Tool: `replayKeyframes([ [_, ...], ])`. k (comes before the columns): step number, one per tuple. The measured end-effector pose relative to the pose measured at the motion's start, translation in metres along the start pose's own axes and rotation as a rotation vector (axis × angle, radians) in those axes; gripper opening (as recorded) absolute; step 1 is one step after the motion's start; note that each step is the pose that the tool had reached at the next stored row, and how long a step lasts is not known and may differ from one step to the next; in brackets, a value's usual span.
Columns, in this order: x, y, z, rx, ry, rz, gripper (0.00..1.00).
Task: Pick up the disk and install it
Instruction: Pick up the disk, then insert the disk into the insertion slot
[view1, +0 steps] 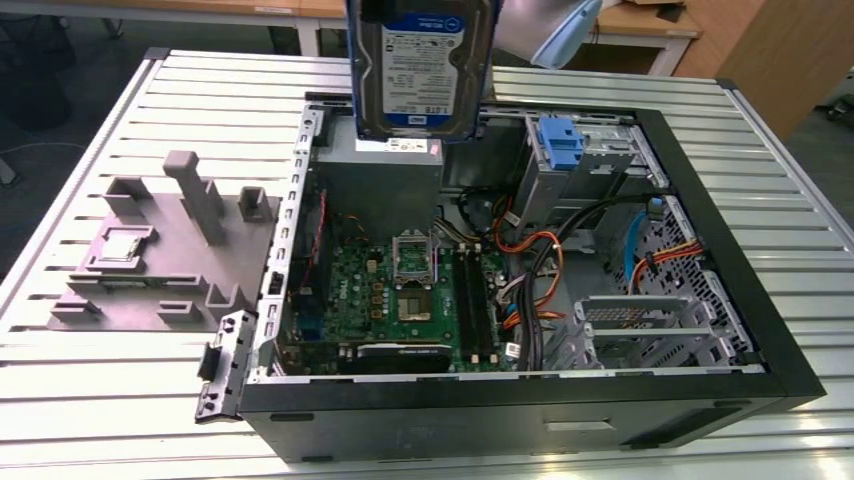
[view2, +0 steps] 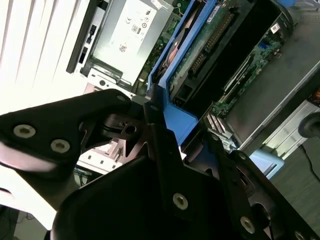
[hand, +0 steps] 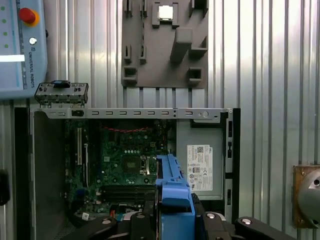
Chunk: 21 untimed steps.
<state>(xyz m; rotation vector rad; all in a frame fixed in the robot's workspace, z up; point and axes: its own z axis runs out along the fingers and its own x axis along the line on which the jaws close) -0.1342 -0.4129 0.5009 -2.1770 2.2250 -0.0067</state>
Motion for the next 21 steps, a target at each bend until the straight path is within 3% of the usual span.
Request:
replayKeyframes([
  [7,0.0142,-0.0062,0.0023,0.0002,-0.0001,0.0,0.37],
  [15,0.0137,-0.041,0.0059,0.0,0.0,0.0,0.37],
  [21,0.0136,-0.0467,0.0062,0.0,0.0,0.0,0.37],
])
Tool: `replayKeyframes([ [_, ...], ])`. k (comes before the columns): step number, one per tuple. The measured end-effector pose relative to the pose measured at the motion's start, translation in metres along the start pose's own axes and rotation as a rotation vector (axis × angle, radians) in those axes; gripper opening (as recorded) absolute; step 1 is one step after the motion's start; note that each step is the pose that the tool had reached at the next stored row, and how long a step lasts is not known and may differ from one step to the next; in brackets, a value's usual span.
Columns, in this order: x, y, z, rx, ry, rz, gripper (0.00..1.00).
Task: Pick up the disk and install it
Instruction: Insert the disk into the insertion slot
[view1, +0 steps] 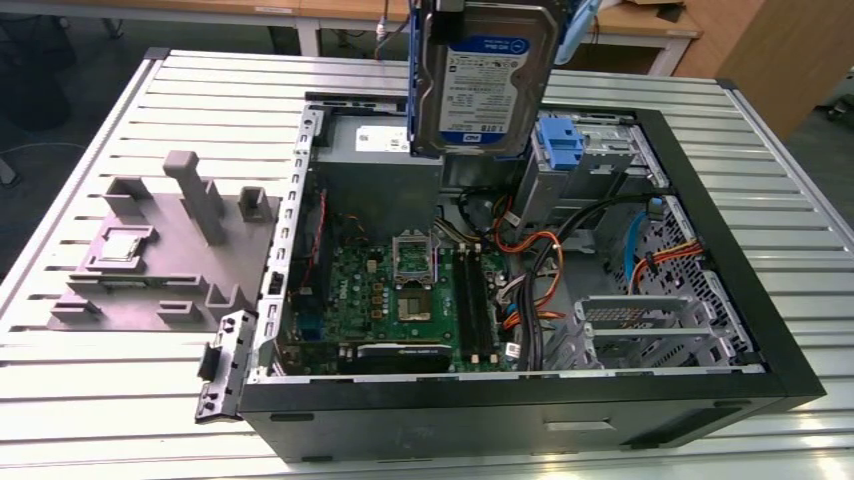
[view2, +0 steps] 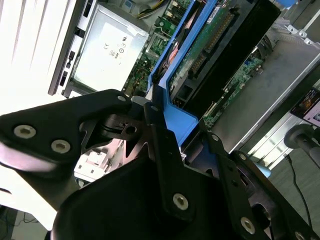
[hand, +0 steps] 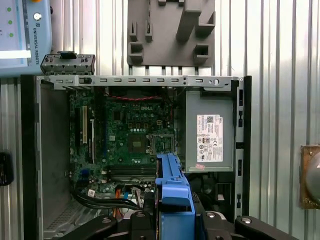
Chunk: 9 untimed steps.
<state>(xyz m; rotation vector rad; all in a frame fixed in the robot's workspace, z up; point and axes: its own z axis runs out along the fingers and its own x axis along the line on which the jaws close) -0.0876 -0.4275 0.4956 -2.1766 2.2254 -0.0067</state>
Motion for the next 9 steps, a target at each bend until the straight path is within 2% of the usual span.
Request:
replayKeyframes([
  [9,0.0024,-0.0003,-0.0001,0.0,0.0001,0.0,0.37],
])
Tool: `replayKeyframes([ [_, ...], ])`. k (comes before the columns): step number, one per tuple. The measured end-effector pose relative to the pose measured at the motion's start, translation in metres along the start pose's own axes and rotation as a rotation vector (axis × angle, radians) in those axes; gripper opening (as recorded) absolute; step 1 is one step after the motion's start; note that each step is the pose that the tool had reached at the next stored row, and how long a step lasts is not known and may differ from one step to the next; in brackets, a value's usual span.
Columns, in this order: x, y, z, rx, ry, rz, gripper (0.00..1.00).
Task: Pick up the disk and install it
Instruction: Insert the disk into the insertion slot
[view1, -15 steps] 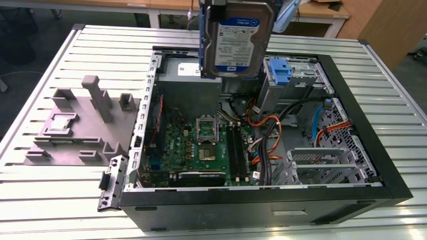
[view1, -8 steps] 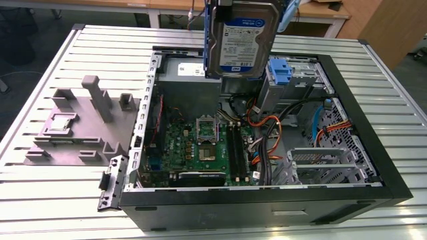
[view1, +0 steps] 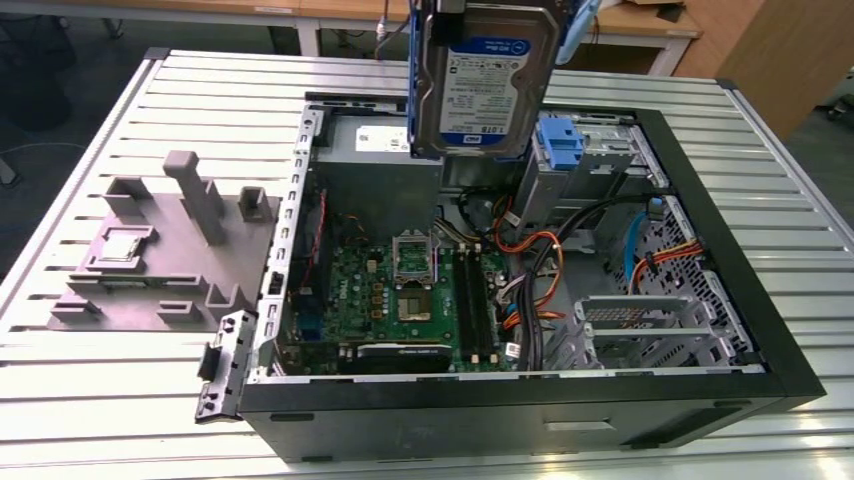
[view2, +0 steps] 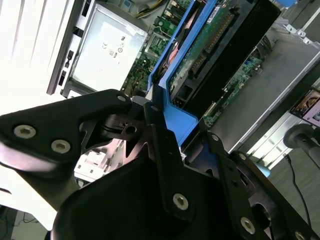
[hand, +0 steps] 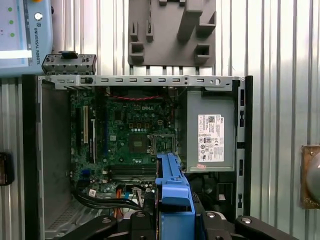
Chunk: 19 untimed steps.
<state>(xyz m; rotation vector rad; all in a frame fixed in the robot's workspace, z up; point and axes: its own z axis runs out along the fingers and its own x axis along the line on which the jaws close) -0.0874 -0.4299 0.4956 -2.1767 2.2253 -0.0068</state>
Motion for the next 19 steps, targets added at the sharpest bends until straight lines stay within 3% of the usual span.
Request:
replayKeyframes([
  [9,0.0018,-0.0001,0.0,0.0,0.0001,0.0,0.37],
  [14,0.0017,-0.0075,0.0001,-0.0003,0.0002,0.0,0.37],
  [19,0.0054,-0.0079,0.0002,-0.0002,0.0002,0.0,0.37],
])
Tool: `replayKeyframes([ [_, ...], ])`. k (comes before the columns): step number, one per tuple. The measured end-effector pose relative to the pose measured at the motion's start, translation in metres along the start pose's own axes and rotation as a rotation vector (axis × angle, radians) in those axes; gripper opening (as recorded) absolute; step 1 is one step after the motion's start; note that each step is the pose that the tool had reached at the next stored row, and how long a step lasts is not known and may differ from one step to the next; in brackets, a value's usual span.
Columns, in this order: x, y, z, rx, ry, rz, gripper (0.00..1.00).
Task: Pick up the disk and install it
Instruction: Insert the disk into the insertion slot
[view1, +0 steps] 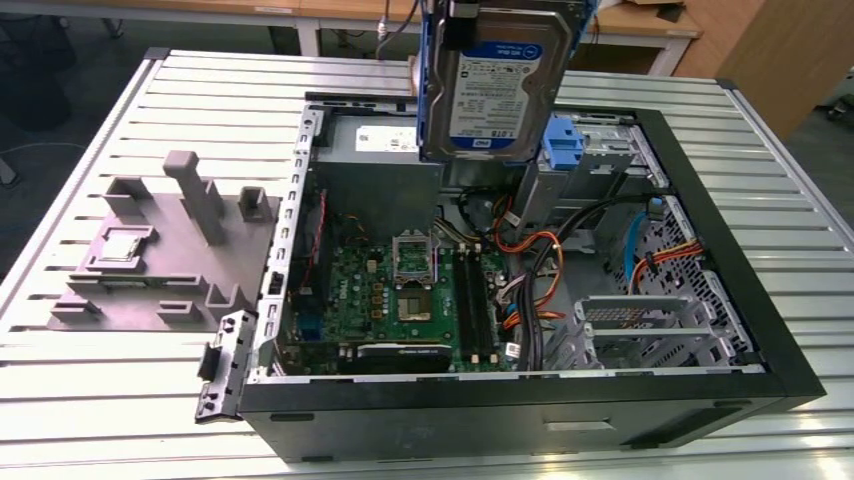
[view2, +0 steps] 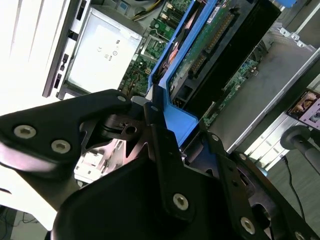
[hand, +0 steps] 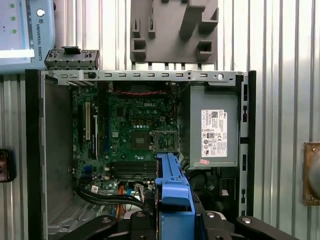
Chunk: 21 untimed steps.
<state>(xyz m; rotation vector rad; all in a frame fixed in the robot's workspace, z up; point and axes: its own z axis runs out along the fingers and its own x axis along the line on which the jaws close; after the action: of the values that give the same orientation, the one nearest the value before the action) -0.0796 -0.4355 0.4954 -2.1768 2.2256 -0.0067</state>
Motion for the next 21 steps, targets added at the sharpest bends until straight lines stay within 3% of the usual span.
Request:
replayKeyframes([
  [9,0.0127,-0.0007,0.0003,0.0,0.0,0.0,0.37],
  [16,0.0128,-0.0122,0.0013,-0.0007,0.0,0.0,0.37],
  [21,0.0136,-0.0153,0.0018,-0.0013,0.0002,0.0,0.37],
])
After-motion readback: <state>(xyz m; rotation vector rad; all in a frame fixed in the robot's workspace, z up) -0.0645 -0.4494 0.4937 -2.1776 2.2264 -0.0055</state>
